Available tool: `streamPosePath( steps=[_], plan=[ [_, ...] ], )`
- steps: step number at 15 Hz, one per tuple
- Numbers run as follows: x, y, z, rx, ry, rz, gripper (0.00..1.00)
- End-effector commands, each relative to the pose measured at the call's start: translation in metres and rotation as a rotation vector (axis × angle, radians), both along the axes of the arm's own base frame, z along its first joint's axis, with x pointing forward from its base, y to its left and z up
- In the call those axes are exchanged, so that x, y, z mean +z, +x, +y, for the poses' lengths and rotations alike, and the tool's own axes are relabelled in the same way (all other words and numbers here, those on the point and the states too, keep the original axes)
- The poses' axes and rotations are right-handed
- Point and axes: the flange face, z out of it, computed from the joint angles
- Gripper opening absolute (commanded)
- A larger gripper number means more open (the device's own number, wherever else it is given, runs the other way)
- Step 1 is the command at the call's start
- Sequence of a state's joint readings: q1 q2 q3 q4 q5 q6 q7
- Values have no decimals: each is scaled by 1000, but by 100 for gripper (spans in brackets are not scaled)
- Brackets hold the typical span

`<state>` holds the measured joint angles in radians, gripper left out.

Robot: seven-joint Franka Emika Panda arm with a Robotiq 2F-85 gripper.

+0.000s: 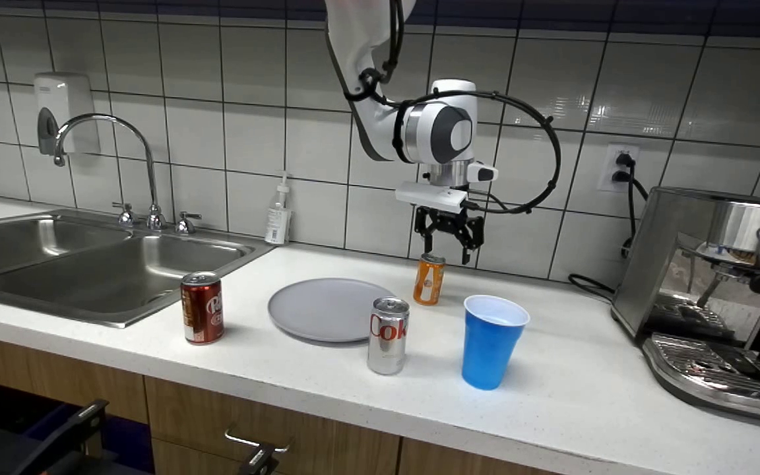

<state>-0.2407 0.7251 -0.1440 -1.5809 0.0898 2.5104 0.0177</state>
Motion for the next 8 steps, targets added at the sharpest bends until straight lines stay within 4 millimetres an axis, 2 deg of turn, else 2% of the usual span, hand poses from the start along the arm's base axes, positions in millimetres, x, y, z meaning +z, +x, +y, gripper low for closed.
streamPosePath(
  steps=[1,8],
  plan=[
    [19,-20,-7,13,10,4,100],
    [20,-33,-6,16,15,20,100]
  ],
)
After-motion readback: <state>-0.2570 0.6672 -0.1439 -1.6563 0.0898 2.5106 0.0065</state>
